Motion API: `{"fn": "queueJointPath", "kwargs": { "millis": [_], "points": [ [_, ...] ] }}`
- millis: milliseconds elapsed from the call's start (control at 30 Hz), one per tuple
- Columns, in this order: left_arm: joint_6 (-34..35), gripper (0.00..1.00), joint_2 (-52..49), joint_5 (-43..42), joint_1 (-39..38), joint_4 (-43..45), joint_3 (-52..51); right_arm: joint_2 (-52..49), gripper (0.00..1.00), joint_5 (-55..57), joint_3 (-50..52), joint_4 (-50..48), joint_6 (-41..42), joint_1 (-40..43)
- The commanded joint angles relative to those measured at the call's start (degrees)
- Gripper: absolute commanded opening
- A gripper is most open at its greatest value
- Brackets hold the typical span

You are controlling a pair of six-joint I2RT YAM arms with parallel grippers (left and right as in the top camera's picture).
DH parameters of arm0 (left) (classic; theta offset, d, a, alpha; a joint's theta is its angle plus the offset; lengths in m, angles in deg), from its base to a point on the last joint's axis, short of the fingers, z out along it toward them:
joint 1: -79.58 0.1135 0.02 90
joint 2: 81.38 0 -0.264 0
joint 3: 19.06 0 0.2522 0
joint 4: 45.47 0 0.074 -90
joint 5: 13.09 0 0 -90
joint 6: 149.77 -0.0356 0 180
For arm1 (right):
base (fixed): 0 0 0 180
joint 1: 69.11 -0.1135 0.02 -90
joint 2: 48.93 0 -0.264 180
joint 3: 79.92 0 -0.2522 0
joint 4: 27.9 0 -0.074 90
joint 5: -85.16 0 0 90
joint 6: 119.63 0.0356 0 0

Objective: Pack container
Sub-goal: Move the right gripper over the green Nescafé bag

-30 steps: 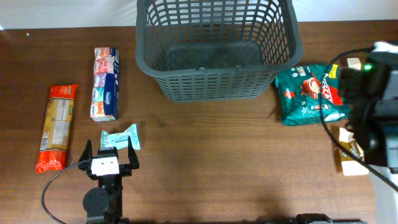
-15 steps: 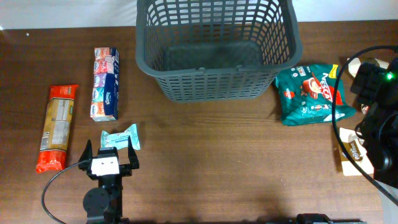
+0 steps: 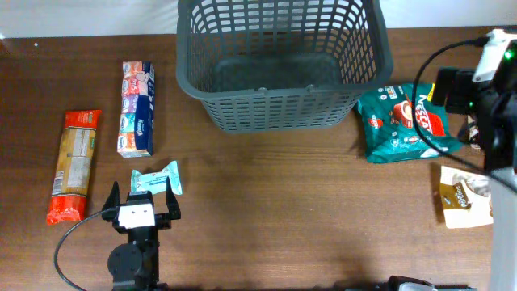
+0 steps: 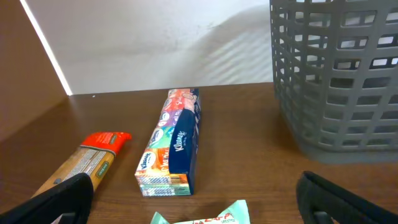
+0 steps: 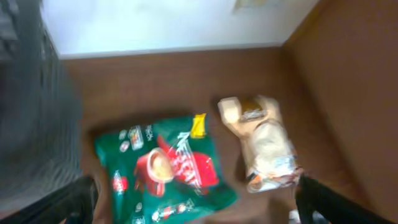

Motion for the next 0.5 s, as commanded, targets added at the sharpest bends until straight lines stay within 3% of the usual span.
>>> {"fn": "queueJointPath", "kwargs": {
  "millis": [0,267,467],
  "points": [
    [0.5,0.99,0.33,-0.39,0.13,-0.09,-0.22,-0.76,0.99,-10.19,-2.36,0.68,-1.07,2.82],
    [0.5,0.99,0.33,-0.39,0.13,-0.09,-0.22,-3.41,0.99,-29.2,-2.36,1.29,-3.48,11.32],
    [0.5,0.99,0.33,-0.42,0.13,-0.07,-0.22,-8.22,0.99,-36.96,-2.36,5.14,-7.91,12.02]
  ]
}}
